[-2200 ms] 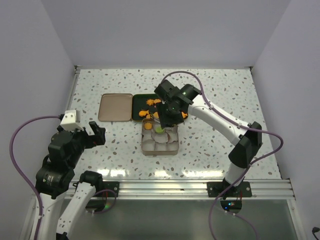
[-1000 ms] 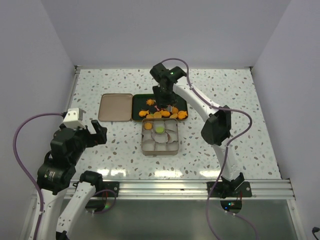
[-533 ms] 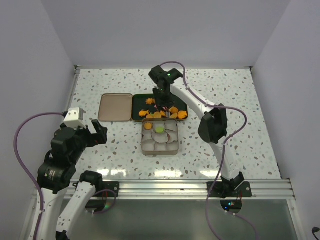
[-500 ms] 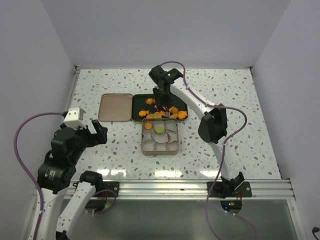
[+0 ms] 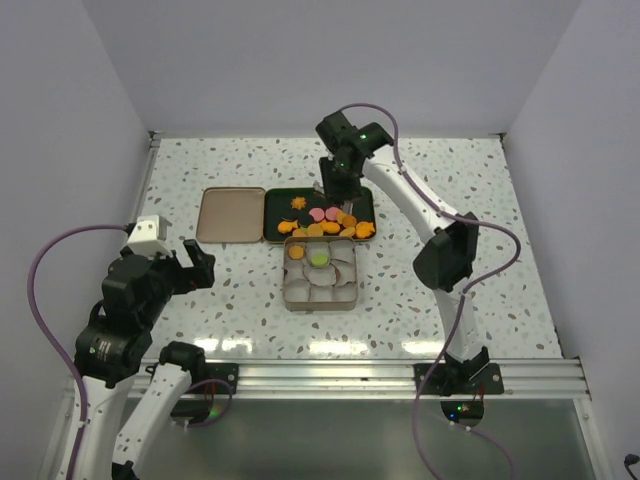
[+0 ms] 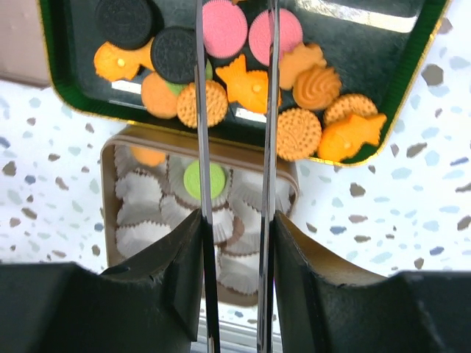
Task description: Pack the cookies
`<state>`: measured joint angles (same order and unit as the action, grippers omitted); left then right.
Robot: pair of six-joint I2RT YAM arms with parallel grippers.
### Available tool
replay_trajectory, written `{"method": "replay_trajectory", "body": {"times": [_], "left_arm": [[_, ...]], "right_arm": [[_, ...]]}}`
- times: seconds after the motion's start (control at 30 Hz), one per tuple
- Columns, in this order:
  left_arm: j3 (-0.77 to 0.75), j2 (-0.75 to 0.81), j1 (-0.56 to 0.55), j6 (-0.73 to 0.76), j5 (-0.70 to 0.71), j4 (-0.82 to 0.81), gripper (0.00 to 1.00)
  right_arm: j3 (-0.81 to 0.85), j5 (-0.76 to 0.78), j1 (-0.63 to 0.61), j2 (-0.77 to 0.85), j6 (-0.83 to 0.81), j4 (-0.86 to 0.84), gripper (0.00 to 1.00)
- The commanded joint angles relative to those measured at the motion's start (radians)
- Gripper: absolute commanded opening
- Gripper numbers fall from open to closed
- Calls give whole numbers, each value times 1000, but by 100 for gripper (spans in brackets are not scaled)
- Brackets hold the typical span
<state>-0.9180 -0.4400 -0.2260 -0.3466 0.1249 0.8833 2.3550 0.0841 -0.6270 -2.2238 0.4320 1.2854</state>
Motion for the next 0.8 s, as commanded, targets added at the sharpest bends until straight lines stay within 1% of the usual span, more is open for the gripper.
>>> {"method": "replay_trajectory", "body": {"times": [0.0, 0.03, 0.07, 0.13, 0.17, 0.27, 0.37, 0.47, 0.63, 0.77], "left_arm": [[5, 1, -7, 31, -16, -53, 100], [7, 1, -7, 31, -16, -52, 100], [7, 0, -7, 31, -18, -52, 100], [5, 0, -7, 31, -18, -52, 100], [7, 0, -7, 31, -15, -52, 100], [5, 0, -7, 31, -16, -50, 100], [5, -2, -7, 31, -16, -50, 100], [5, -8, -7, 29, -19, -52, 100], [7, -3, -7, 31, -22, -52, 100], [7, 0, -7, 31, -21, -50, 100]], "right_arm": [[-71, -43, 4, 193, -9, 0, 17], [-101, -47, 4, 243, -4, -17, 15], [-168, -59, 3, 277, 4, -27, 11], [-238, -72, 3, 370, 14, -60, 7], [-299, -76, 3, 398, 22, -67, 4], [-388, -76, 3, 493, 25, -78, 0], [-472, -81, 3, 577, 27, -99, 0], [-563, -138, 3, 642, 28, -121, 0], [-695, -214, 3, 720, 40, -172, 0], [-761, -215, 1, 757, 42, -166, 0]]}}
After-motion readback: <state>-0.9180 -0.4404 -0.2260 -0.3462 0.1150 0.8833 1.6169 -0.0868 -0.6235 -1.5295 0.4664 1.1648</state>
